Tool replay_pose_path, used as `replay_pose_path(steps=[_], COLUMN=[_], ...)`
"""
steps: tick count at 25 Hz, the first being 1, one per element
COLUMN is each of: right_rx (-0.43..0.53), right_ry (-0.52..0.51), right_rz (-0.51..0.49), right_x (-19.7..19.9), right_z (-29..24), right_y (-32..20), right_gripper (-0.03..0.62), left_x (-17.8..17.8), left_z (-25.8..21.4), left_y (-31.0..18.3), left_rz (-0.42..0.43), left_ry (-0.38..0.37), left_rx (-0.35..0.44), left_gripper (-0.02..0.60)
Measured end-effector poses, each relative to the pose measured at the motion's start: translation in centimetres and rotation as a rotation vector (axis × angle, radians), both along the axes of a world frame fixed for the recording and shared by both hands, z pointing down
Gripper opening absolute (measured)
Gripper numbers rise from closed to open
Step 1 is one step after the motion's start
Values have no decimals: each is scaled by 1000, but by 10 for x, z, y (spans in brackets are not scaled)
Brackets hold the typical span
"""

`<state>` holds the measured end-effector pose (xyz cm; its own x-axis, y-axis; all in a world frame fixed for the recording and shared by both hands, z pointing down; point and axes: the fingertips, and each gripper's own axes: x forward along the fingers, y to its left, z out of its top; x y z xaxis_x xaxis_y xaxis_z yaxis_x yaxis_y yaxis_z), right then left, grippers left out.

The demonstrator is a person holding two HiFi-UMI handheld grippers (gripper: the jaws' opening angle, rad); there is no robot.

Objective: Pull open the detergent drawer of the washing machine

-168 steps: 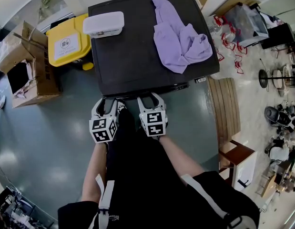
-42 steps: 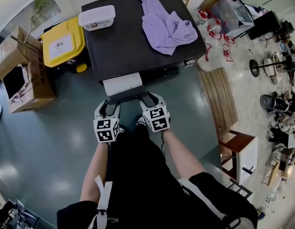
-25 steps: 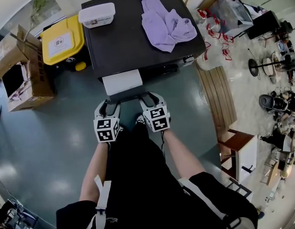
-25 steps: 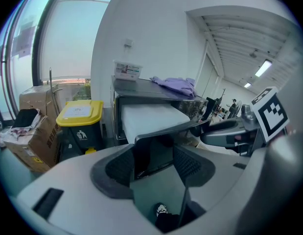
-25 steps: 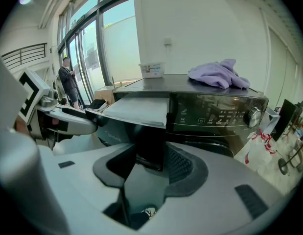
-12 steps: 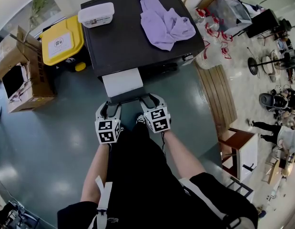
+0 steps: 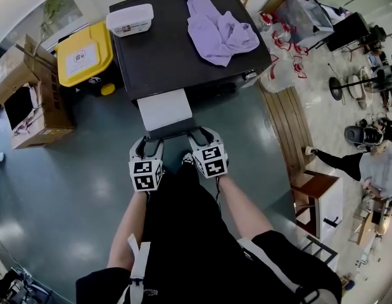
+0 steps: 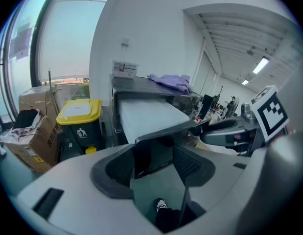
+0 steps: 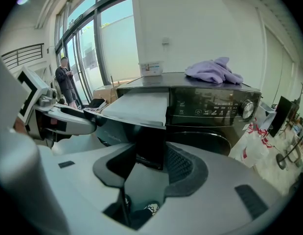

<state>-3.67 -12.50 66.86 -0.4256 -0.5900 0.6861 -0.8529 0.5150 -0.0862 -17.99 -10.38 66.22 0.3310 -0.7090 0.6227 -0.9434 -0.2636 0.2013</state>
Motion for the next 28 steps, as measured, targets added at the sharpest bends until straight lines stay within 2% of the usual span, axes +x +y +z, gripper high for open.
replay_pose_path(steps=[11,28], right_rx=[6,9], right_ry=[7,-3], right_rz=[35,53], right_x=[2,8], right_z=[2,0], right_y=[17,28], right_gripper=[186,184], left_x=[1,8], left_z=[-2,-4], left_y=[14,26], left_rz=[28,19], left_ry=[5,-10], left_rx=[7,13], left_gripper=[250,250])
